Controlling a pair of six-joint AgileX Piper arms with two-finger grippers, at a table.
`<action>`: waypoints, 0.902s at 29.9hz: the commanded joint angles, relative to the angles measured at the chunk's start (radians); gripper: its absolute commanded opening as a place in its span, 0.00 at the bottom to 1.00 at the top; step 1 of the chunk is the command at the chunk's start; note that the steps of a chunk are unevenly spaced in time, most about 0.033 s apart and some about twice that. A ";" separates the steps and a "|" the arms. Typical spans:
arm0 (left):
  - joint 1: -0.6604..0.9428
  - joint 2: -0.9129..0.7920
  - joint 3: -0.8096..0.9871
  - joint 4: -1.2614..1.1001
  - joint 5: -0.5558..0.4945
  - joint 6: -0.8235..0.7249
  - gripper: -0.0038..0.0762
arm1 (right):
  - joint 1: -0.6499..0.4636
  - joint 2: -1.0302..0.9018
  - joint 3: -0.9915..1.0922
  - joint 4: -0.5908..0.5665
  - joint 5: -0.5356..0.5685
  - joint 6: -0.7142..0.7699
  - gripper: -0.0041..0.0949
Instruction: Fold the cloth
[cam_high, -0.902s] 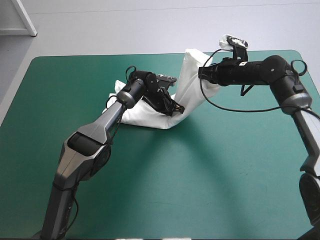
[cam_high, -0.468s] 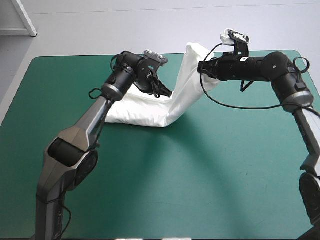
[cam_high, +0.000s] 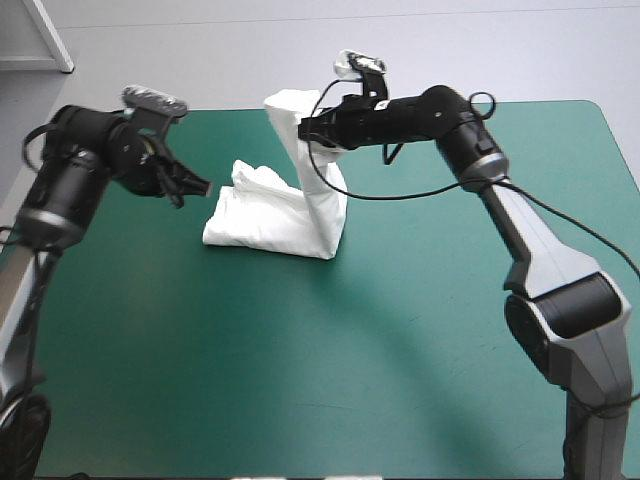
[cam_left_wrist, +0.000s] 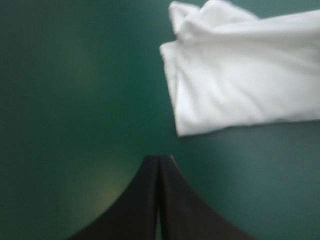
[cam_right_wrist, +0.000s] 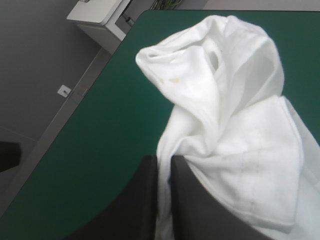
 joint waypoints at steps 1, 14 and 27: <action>0.095 -0.164 0.128 0.007 0.040 -0.005 0.04 | 0.059 0.071 -0.169 0.052 -0.038 0.026 0.03; 0.218 -0.349 0.353 -0.026 0.040 0.014 0.04 | 0.154 0.338 -0.426 0.062 0.020 0.031 0.60; 0.218 -0.371 0.353 -0.185 0.040 0.039 0.04 | 0.096 0.240 -0.487 -0.334 0.398 0.279 0.61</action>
